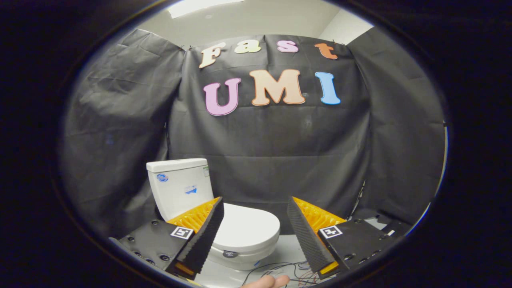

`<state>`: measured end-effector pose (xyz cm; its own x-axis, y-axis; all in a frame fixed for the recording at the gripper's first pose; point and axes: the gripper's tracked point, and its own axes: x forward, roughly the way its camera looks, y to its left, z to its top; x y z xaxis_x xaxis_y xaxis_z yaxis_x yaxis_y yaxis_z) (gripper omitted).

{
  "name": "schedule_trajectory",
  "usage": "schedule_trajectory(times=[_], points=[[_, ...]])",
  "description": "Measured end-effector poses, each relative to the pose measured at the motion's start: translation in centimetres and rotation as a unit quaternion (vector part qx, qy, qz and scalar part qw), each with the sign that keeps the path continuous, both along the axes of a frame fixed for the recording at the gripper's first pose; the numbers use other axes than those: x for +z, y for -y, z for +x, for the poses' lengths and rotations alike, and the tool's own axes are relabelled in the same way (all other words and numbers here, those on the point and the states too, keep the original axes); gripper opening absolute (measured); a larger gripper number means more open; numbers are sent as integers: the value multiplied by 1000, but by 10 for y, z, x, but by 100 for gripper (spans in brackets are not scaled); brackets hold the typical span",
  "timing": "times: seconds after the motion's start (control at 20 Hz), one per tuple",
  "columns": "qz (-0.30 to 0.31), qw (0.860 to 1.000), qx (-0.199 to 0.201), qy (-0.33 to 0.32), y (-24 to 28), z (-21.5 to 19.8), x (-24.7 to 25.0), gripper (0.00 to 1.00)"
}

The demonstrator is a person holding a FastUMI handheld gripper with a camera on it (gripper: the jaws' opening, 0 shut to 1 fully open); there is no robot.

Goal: Open the toilet lid.

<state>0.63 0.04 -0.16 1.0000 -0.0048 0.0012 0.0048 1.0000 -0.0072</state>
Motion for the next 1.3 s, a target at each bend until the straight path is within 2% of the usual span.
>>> schedule_trajectory(times=[0.4,0.55,0.65,0.8,1.05,1.2,1.3], points=[[-12,1000,12,-6,-11,49,-2,98],[-26,999,35,-2,-31,68,-3,98],[3,998,65,17,-51,81,-2,98],[33,997,67,8,-62,93,-36,99],[156,987,40,-2,-63,105,-94,99],[230,973,21,-31,-69,110,-127,98],[257,965,13,-57,-74,109,-150,99]])
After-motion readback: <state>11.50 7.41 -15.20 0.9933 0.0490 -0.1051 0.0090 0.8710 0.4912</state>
